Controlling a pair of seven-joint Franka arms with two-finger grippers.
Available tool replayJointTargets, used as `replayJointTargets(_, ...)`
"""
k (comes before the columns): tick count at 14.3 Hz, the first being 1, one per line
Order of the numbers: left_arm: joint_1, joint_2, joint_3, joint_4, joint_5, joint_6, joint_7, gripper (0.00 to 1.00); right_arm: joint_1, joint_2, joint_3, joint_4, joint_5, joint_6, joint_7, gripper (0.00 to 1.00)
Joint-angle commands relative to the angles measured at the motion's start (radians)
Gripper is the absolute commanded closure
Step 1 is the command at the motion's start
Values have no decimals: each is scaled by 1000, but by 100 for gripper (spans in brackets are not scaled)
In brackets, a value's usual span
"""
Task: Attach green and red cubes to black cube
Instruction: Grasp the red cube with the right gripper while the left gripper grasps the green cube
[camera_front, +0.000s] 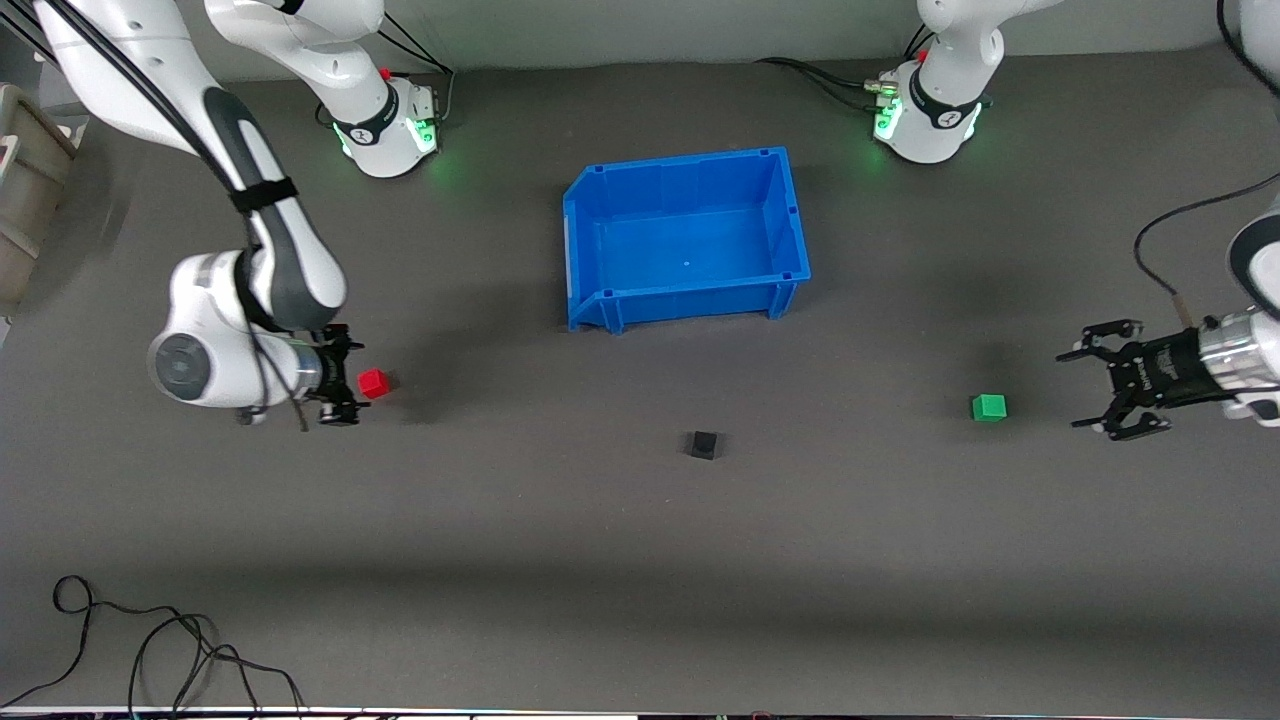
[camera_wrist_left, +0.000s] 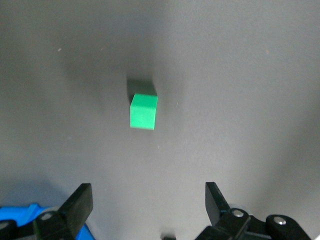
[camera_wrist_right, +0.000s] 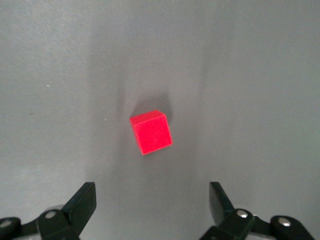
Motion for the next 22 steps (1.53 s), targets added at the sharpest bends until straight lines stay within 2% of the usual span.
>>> replayJointTargets(1, -16, 53, -7, -28, -39, 104, 62, 0, 1, -20, -9, -95, -141, 106, 19, 0)
replayJointTargets(3, -19, 93, -11, -70, -70, 193, 136, 0, 1, -12, -9, -161, -249, 179, 7, 0)
replayJointTargets(4, -21, 107, -11, -87, -106, 227, 185, 0, 2, 1, -9, -172, -266, 207, 7, 0)
replayJointTargets(7, -14, 138, -11, -120, -183, 250, 308, 0, 5, 21, -3, -171, -272, 238, -4, 0)
replayJointTargets(10, -24, 165, -11, -132, -187, 285, 323, 0, 10, 18, -3, -169, -272, 265, -56, 0)
replayJointTargets(11, -25, 170, -11, -140, -187, 294, 329, 0, 10, 20, -3, -171, -271, 272, -55, 6)
replayJointTargets(12, -27, 171, -11, -141, -187, 299, 337, 0, 10, 20, -3, -171, -271, 272, -56, 19)
replayJointTargets(13, -25, 173, -11, -144, -187, 299, 340, 16, 9, 20, -3, -171, -271, 273, -55, 27)
replayJointTargets(14, -21, 173, -11, -143, -187, 293, 340, 46, 9, 20, -3, -169, -272, 273, -56, 32)
replayJointTargets(15, -19, 173, -11, -143, -187, 290, 340, 61, 5, 20, -3, -169, -272, 273, -58, 39)
replayJointTargets(16, -19, 170, -11, -141, -188, 287, 337, 71, 4, 21, -3, -169, -272, 273, -59, 39)
replayJointTargets(17, -21, 165, -11, -140, -188, 281, 332, 75, 4, 21, -5, -169, -272, 273, -59, 42)
replayJointTargets(18, -21, 161, -11, -134, -187, 275, 326, 75, 2, 21, -3, -169, -272, 273, -59, 55)
replayJointTargets(19, -22, 158, -11, -129, -187, 272, 319, 75, 1, 21, -5, -169, -272, 273, -58, 60)
replayJointTargets(22, -53, 156, -11, -56, -185, 226, 233, 75, -1, 11, -5, -164, -271, 269, -61, 63)
